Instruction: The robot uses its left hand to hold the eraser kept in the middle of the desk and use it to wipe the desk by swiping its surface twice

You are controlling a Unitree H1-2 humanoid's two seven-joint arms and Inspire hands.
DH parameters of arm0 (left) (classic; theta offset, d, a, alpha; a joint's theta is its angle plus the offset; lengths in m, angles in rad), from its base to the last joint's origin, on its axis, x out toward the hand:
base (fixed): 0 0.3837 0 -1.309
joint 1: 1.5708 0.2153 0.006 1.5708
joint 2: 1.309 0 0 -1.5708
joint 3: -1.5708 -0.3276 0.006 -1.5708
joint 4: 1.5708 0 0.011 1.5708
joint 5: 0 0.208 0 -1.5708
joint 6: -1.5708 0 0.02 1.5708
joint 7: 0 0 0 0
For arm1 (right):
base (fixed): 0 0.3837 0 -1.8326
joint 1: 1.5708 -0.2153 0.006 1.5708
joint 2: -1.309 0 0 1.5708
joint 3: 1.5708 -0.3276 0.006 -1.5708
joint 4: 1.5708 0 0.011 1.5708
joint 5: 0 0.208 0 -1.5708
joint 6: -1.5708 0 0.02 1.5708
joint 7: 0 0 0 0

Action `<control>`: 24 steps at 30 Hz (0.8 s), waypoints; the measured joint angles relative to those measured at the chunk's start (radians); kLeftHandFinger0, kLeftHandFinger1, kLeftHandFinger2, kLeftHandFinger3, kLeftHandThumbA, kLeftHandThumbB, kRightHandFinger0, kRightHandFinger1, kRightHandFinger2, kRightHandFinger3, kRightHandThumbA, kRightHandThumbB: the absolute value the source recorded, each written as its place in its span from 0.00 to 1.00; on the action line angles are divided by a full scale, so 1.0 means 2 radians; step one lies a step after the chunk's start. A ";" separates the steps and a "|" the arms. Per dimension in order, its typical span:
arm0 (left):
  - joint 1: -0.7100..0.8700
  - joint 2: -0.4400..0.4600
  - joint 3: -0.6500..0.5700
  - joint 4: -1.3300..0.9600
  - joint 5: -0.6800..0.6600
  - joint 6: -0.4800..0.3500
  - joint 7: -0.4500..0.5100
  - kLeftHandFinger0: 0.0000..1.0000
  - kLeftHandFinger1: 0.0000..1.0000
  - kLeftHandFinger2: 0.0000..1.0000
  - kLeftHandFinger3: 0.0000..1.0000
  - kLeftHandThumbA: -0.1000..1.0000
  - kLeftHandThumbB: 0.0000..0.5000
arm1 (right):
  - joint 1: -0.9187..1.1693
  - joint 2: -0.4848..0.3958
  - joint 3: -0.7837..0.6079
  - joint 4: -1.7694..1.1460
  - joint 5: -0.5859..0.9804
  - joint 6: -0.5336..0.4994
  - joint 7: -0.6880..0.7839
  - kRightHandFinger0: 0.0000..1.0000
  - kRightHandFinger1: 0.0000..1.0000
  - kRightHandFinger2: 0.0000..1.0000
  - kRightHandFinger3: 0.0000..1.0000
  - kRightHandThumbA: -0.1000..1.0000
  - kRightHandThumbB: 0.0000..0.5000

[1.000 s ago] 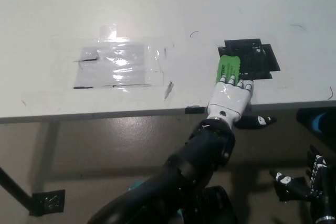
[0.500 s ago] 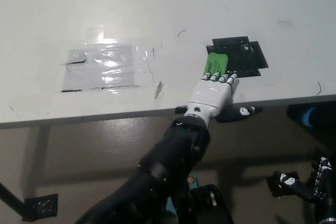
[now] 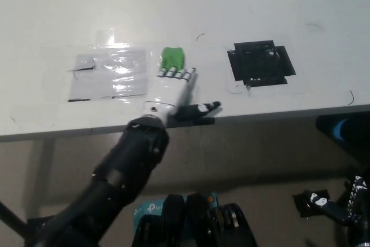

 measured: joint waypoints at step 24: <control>0.079 0.093 0.087 -0.062 -0.009 0.000 0.037 1.00 1.00 1.00 1.00 1.00 0.84 | 0.004 -0.005 -0.016 0.000 0.022 0.000 -0.009 1.00 1.00 1.00 1.00 0.99 0.00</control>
